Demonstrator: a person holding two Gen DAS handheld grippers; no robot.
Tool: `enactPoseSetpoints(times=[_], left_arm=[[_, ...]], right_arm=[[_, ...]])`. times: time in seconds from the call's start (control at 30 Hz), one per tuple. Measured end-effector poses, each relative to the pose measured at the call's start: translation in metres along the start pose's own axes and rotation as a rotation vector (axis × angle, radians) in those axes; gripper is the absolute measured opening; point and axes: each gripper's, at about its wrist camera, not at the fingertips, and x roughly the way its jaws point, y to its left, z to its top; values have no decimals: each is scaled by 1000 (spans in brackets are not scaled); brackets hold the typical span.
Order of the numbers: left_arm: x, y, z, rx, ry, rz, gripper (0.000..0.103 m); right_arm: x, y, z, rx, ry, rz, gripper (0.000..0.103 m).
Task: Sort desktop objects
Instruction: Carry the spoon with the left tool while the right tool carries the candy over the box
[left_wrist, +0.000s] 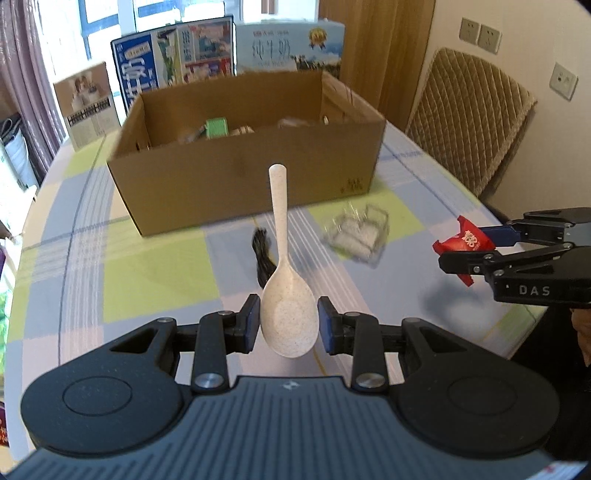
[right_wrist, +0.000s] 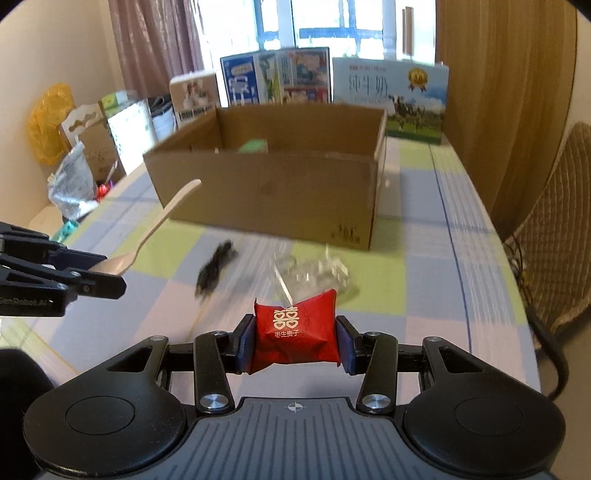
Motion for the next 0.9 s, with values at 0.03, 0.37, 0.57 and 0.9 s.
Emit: enactPoseSetpoints(times=[0.03,0.37,0.57,0.9], left_arm=[[0,2,5,-1,-9,3,28],[12,33,67,2,-86,33,28],[27,59,107,6,-104,60,28],[67,93,156,12,-85,94,28]], right_arm=[[0,-1,6,-2,-7,2,42],[15,-1,85,-13,-93,36,42],[38,-3,128,-34,-122,43,42],[79,-12,171,-56,-127,44,42]])
